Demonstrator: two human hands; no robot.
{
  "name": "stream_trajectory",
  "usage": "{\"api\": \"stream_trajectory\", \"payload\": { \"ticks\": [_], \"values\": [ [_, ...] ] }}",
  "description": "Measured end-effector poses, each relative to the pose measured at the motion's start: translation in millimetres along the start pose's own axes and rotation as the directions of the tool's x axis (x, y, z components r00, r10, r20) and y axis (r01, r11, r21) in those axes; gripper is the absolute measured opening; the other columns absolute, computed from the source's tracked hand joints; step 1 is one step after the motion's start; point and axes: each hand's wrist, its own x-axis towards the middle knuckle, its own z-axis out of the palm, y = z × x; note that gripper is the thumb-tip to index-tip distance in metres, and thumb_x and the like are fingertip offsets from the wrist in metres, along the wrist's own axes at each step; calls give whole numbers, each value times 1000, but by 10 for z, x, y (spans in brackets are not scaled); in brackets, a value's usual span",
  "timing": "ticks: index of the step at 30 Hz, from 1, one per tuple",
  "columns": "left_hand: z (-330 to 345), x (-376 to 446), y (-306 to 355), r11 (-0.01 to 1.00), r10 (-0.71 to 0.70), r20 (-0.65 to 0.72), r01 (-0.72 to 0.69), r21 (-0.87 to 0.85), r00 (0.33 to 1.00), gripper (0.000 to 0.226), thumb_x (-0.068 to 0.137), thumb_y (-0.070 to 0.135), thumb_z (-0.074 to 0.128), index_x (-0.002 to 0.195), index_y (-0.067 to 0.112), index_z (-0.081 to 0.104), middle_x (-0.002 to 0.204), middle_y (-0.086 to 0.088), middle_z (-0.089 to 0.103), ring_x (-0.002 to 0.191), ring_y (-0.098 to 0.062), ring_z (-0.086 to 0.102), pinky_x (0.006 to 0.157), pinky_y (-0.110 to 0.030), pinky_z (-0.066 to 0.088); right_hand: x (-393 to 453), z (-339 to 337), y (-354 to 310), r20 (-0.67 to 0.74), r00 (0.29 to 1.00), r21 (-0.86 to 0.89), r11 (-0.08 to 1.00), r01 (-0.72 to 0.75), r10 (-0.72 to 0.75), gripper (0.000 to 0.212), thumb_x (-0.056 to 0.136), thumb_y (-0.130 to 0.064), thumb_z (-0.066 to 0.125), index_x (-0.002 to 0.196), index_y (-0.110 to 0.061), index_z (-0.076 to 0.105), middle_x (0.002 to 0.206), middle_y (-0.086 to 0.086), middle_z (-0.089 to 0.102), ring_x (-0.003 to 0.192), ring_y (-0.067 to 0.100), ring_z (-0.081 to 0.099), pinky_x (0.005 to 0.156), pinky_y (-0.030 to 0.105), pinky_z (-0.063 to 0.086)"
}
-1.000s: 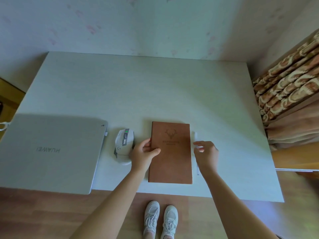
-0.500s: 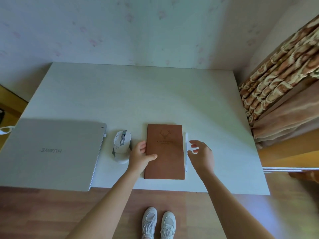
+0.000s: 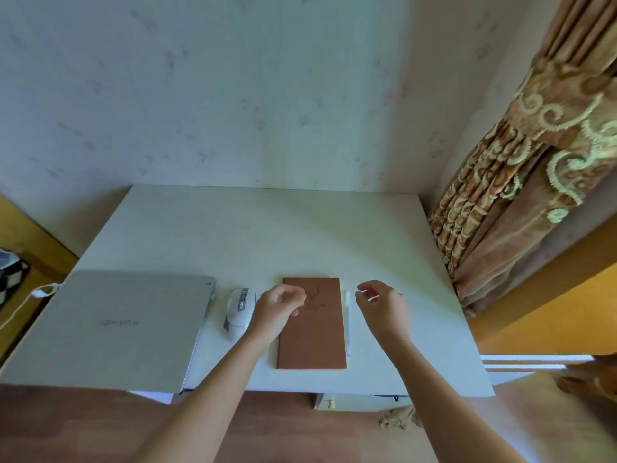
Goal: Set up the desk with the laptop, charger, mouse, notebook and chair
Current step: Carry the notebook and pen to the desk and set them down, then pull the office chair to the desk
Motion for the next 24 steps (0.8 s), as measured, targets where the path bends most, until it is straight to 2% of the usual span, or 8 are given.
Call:
{"api": "stream_trajectory", "payload": {
  "ticks": [2,6,9,11,14,19,24],
  "values": [
    [-56,19,273,995,102,-42,-101,23,994,6,87,20,67,83,21,72,70,7,69,63,-10,61,73,-31,49,44,-133,-232,-48,998,22,999,42,-41,14,85,-25,58,90,-27,70,81,-12,67,74,12,62,63,28,50],
    [-239,27,967,958,280,-92,-272,90,956,6,85,25,68,83,20,71,76,5,70,67,-10,62,71,-26,48,148,-485,-832,-162,973,36,984,172,-165,14,84,-25,59,90,-27,71,77,-12,67,74,14,63,64,27,50],
    [-367,-16,1399,923,382,-111,-373,95,917,10,80,33,67,81,24,71,76,6,70,68,-10,62,71,-27,47,195,-723,-1249,-266,928,48,958,284,-262,13,83,-25,61,89,-27,72,77,-10,70,75,14,65,66,29,52],
    [-421,-72,1571,908,420,-127,-413,76,899,5,84,24,68,80,23,71,75,6,70,67,-8,61,71,-25,46,191,-858,-1465,-314,898,78,935,347,-308,11,83,-24,62,87,-26,72,76,-9,70,74,13,65,67,31,53],
    [-482,-196,1731,874,486,-163,-480,73,859,9,86,15,68,79,21,71,73,7,70,68,-6,61,69,-21,45,130,-1004,-1689,-350,869,127,901,415,-350,10,83,-24,62,87,-24,72,74,-10,69,73,9,65,68,30,53],
    [-663,-399,2043,767,640,-273,-616,180,718,8,87,17,66,80,20,69,78,11,70,77,-6,62,70,-23,46,-85,-1139,-2021,-400,817,100,867,489,-415,11,84,-26,61,88,-26,71,75,-11,69,74,10,65,69,30,52],
    [-900,-583,2412,639,768,-327,-689,341,551,7,90,25,62,83,24,65,83,15,67,82,-2,61,65,-25,44,-343,-1221,-2417,-483,701,-37,812,582,-524,12,87,-25,60,93,-25,70,71,-21,56,81,5,54,62,25,35]
  ]
}}
